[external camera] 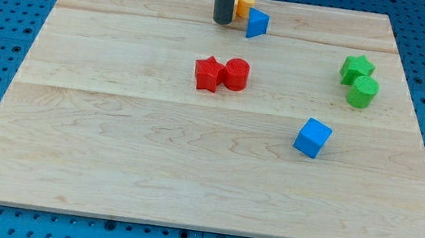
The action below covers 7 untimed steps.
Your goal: Move blue triangle towards the top left
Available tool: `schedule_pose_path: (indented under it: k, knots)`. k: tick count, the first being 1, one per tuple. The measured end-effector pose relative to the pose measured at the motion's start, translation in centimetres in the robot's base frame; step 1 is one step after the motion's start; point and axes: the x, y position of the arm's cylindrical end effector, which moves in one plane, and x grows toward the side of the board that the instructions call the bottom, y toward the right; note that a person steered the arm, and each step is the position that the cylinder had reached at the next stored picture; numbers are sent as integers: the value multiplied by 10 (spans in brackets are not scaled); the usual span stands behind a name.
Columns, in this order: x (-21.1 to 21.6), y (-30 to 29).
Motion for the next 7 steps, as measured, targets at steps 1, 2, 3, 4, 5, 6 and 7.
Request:
schedule_pose_path:
  k: [1, 2, 3, 4, 5, 6, 7]
  knots:
    - [-1, 0]
    - [22, 1]
    - [64, 6]
    - [73, 38]
    - [59, 88]
    - [23, 123]
    - [-17, 121]
